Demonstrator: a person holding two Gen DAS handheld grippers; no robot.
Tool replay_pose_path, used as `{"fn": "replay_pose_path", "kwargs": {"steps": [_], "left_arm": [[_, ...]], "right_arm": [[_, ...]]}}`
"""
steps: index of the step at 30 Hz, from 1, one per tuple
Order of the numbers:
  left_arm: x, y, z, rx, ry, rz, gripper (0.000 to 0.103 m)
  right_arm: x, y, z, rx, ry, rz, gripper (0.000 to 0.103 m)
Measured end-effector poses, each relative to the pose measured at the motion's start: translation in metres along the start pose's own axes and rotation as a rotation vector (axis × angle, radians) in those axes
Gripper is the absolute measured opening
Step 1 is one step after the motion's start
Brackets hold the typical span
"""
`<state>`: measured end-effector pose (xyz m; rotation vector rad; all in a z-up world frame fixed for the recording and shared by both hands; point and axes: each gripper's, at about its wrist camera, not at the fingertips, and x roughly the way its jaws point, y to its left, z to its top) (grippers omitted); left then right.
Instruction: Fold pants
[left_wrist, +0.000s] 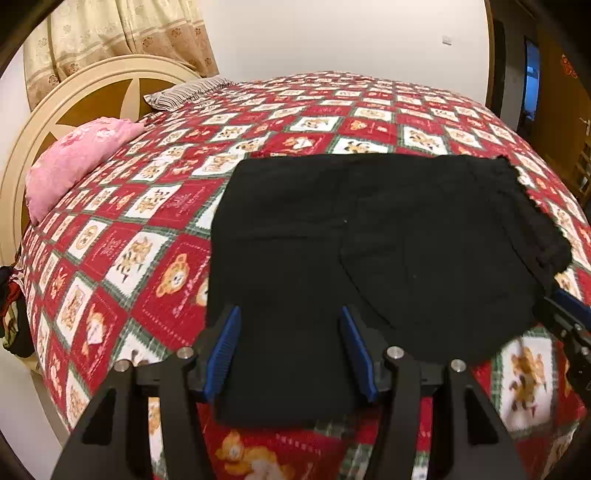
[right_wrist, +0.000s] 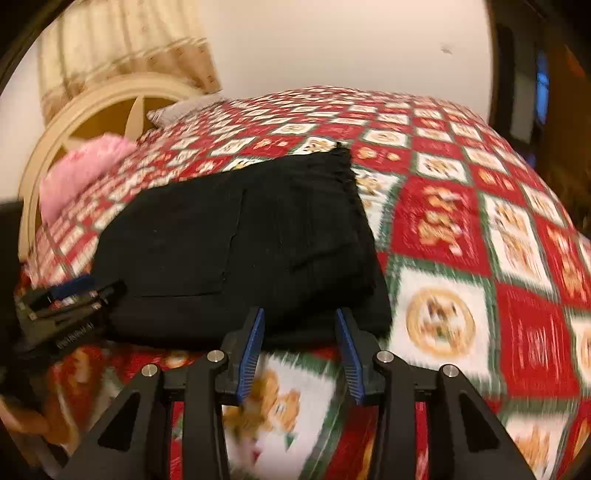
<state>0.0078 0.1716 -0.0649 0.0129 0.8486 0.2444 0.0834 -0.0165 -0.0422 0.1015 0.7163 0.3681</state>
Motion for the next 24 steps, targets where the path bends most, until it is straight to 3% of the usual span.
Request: {"fn": "replay_pose_path", "kwargs": {"steps": [5, 7, 15, 18, 21, 24], "left_arm": [[-0.025, 0.001, -0.014, -0.004, -0.029, 0.008, 0.073], [-0.034, -0.002, -0.019, 0.001, -0.028, 0.006, 0.085], [-0.068, -0.007, -0.031, 0.009, -0.054, -0.014, 0.093], [-0.081, -0.005, -0.029, -0.006, -0.078, -0.032, 0.102], [-0.1, -0.005, -0.029, 0.007, -0.142, -0.042, 0.103], [-0.11, -0.006, -0.029, 0.016, -0.154, -0.045, 0.103]], "right_arm": [[-0.037, 0.002, -0.021, 0.086, 0.001, 0.044, 0.043], [-0.051, 0.003, -0.031, 0.101, -0.007, 0.048, 0.044], [-0.105, 0.011, -0.044, 0.087, -0.111, -0.017, 0.044], [-0.126, 0.017, -0.042, 0.084, -0.176, -0.027, 0.044], [-0.144, 0.024, -0.042, 0.077, -0.223, -0.027, 0.055], [-0.159, 0.03, -0.042, 0.065, -0.273, -0.029, 0.056]]}}
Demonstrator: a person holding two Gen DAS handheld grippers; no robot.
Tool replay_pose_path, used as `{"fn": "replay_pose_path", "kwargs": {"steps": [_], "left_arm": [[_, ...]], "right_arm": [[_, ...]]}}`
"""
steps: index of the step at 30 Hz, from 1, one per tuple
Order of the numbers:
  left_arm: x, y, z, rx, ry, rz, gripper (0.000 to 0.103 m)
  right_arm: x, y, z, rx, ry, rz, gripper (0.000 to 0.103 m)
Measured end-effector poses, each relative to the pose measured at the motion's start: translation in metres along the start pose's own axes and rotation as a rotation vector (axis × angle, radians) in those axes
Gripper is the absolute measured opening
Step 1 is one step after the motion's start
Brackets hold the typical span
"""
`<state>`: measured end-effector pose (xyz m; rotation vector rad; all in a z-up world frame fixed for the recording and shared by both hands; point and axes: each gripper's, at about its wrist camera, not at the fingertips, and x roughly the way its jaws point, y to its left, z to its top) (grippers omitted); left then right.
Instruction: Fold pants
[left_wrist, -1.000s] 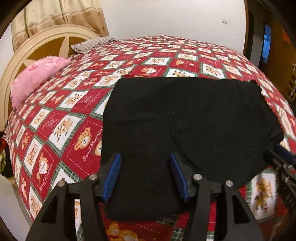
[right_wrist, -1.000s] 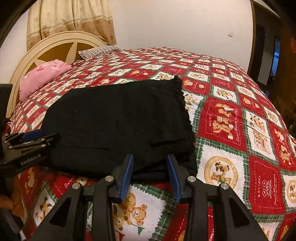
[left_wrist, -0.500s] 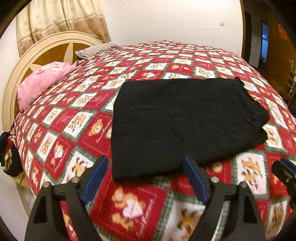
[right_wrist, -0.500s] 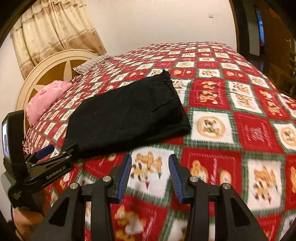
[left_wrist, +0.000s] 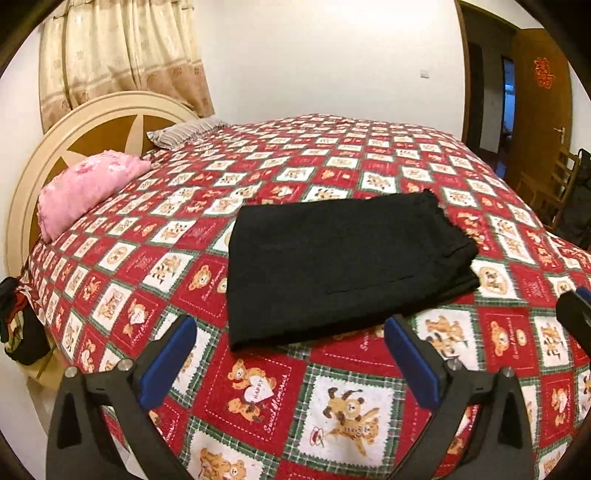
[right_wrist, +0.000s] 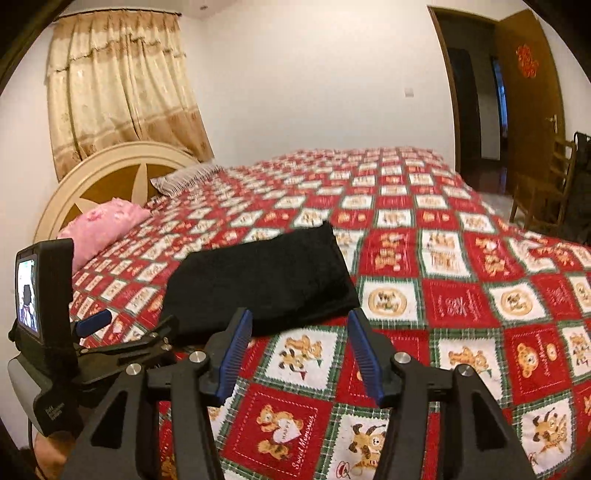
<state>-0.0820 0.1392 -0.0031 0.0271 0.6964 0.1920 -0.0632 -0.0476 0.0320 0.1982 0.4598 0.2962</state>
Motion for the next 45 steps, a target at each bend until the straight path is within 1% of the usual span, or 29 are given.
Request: {"fn": "replay_pose_path", "kwargs": {"steps": [3, 7, 9, 12, 14, 17, 21, 45], "left_arm": [[-0.002, -0.004, 0.0, 0.015, 0.024, 0.04, 0.103], [-0.005, -0.005, -0.001, 0.013, 0.015, 0.045, 0.103], [-0.008, -0.004, 0.0, -0.002, 0.013, 0.037, 0.103], [-0.014, -0.004, 0.002, -0.008, -0.006, 0.036, 0.103], [-0.018, -0.004, 0.002, -0.002, -0.02, 0.051, 0.103], [-0.022, -0.003, 0.003, 0.001, -0.031, 0.058, 0.103], [-0.022, -0.001, 0.004, -0.01, -0.03, 0.053, 0.103], [-0.021, 0.0, 0.002, -0.007, -0.027, 0.052, 0.103]], "right_arm": [[-0.011, 0.001, 0.004, 0.009, -0.039, -0.005, 0.056], [-0.027, -0.003, 0.009, 0.032, -0.097, -0.022, 0.056], [-0.031, -0.004, 0.011, 0.033, -0.106, -0.029, 0.056], [-0.03, -0.003, 0.01, 0.029, -0.09, -0.028, 0.056], [-0.028, -0.002, 0.009, 0.027, -0.077, -0.019, 0.056], [-0.026, 0.002, 0.009, 0.002, -0.081, -0.023, 0.056], [-0.026, 0.006, 0.007, -0.022, -0.085, -0.025, 0.056], [-0.019, 0.002, 0.006, -0.008, -0.061, -0.028, 0.056]]}}
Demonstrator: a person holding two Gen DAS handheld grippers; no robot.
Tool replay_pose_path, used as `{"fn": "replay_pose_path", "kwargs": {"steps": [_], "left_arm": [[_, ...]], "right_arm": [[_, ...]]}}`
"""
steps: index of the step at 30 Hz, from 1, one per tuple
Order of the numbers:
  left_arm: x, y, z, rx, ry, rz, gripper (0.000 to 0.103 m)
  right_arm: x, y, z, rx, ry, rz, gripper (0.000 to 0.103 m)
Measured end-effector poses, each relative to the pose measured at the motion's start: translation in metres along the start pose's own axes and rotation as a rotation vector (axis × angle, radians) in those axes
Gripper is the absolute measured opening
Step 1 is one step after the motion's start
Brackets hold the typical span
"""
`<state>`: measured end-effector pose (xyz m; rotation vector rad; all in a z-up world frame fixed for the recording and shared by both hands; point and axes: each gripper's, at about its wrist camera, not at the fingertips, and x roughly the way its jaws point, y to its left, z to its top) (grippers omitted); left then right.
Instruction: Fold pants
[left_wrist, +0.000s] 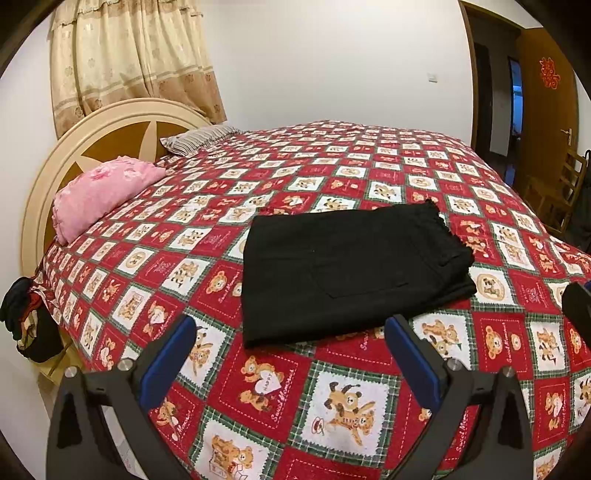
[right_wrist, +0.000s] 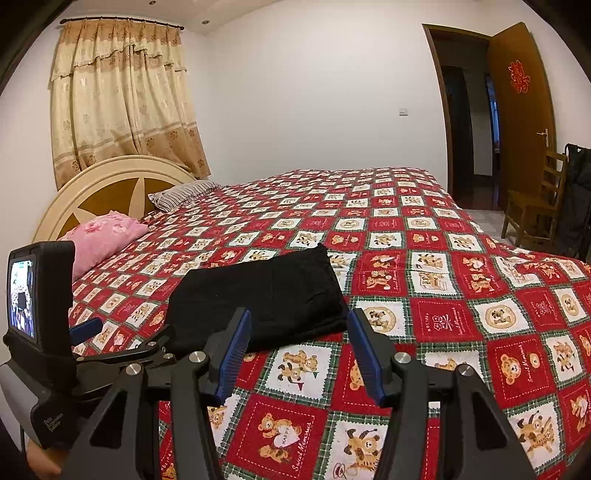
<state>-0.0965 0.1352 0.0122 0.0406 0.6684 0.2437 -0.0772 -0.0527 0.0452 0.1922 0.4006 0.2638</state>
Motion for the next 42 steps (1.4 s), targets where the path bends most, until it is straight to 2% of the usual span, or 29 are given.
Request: {"fn": "replay_pose_path", "kwargs": {"steps": [30, 42], "left_arm": [[0.0012, 0.0034, -0.0082, 0.009, 0.006, 0.016, 0.103], [0.0061, 0.0043, -0.0004, 0.004, 0.018, 0.025, 0.103]], "right_arm": [[0.0019, 0.0003, -0.0027, 0.008, 0.006, -0.002, 0.056], [0.0018, -0.0006, -0.0034, 0.009, 0.007, -0.001, 0.056]]}}
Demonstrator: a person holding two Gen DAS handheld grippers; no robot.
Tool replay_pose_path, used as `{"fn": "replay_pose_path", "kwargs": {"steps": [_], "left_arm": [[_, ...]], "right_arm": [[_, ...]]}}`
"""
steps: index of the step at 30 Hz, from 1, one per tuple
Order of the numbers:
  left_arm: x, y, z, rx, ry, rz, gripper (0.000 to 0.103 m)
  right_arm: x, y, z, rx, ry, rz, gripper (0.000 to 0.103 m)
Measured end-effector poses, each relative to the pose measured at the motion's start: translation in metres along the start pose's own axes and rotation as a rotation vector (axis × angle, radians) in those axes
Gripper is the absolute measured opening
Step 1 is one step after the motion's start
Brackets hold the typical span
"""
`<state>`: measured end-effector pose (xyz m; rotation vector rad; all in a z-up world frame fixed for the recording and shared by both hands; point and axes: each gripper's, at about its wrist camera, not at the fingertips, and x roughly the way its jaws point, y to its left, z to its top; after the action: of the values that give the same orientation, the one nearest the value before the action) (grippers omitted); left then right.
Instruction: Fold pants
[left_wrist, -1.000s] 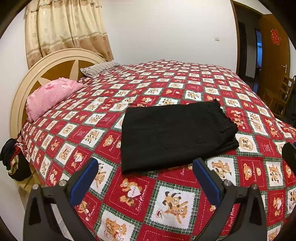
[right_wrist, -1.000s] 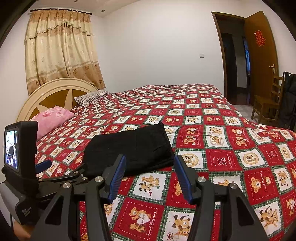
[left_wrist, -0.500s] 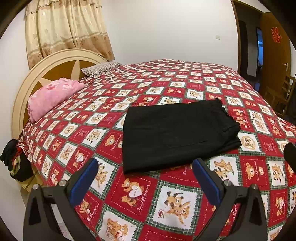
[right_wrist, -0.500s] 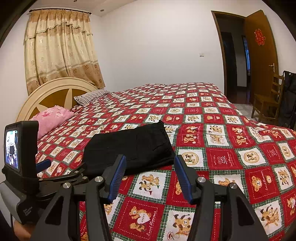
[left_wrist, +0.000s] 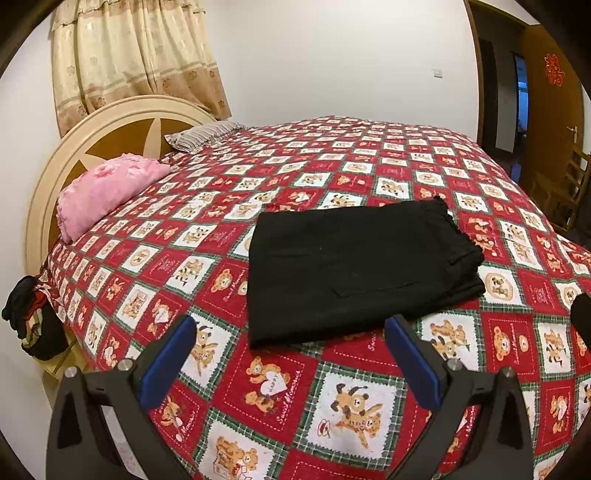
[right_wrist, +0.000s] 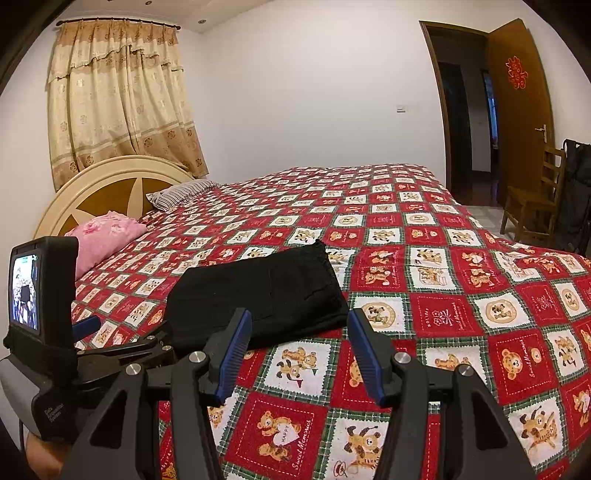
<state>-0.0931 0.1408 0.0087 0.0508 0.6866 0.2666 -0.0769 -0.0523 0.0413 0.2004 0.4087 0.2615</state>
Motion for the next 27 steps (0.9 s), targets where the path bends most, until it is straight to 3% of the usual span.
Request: {"fn": "replay_pose_path", "kwargs": {"steps": [13, 23, 27], "left_arm": [[0.004, -0.002, 0.003, 0.0, 0.025, -0.003, 0.103], [0.014, 0.007, 0.006, -0.074, 0.083, -0.111, 0.103], [0.014, 0.008, 0.008, -0.07, 0.071, -0.11, 0.103]], "right_arm": [[0.0, -0.001, 0.0, 0.0, 0.001, 0.001, 0.056], [0.001, -0.002, -0.001, -0.003, 0.001, -0.004, 0.056], [0.002, 0.0, -0.002, 0.004, 0.006, -0.01, 0.056]]}}
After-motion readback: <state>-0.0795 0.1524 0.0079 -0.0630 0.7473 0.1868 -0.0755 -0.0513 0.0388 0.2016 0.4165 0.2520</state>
